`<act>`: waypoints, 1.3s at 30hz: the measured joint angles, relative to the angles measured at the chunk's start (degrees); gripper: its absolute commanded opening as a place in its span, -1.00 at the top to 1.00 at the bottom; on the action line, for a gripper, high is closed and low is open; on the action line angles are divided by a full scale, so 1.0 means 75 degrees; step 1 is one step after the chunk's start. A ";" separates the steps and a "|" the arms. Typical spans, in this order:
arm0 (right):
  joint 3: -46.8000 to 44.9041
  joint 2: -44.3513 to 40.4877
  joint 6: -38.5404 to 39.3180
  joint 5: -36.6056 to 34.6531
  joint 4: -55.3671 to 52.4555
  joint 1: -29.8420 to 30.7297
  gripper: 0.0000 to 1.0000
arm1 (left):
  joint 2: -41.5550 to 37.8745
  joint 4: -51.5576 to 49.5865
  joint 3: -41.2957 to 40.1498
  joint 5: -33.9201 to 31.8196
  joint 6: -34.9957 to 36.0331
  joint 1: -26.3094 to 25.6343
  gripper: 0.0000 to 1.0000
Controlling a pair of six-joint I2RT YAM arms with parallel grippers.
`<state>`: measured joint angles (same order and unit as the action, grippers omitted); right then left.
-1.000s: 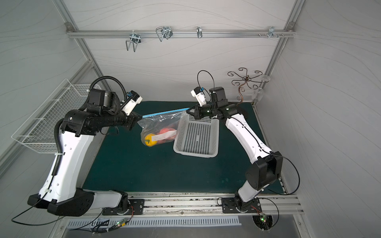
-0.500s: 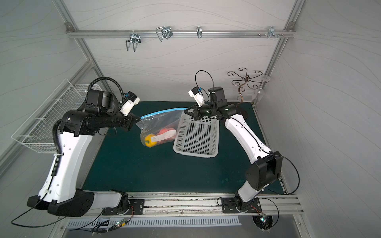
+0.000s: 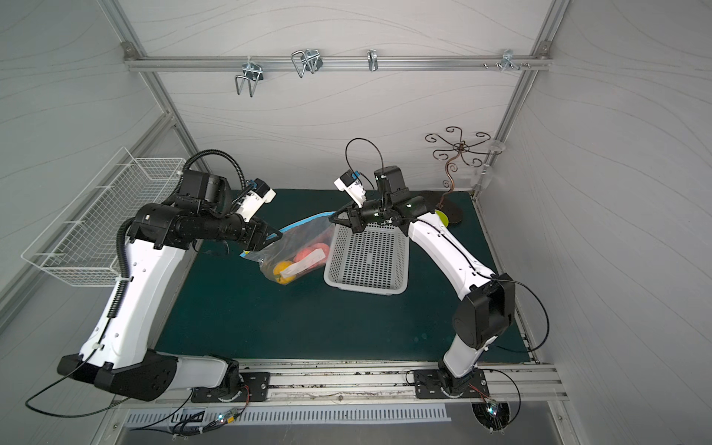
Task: Place the peach in a zip-top bag and seal the zipper
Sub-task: Place the zipper food storage bag at the corner of the board.
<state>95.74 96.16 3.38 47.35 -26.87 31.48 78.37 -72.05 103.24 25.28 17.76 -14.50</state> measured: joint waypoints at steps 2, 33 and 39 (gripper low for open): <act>0.0047 0.0085 0.0017 0.0026 -0.0029 0.0029 1.00 | 0.0064 0.0000 -0.0061 0.0102 0.0020 -0.0160 -0.26; 0.0615 0.0621 0.0536 0.0501 -0.0629 0.0201 1.00 | -0.0233 0.1673 -0.1198 -0.1370 0.0629 -0.0455 -0.76; 0.0863 0.0673 0.0895 0.0831 -0.0944 0.0216 1.00 | 0.0423 0.1521 -0.1198 -0.1702 0.0898 -0.0455 -0.43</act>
<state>102.21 101.21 10.09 53.58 -33.95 33.10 81.54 -60.64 94.26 12.51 24.49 -17.91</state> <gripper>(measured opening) 0.048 0.784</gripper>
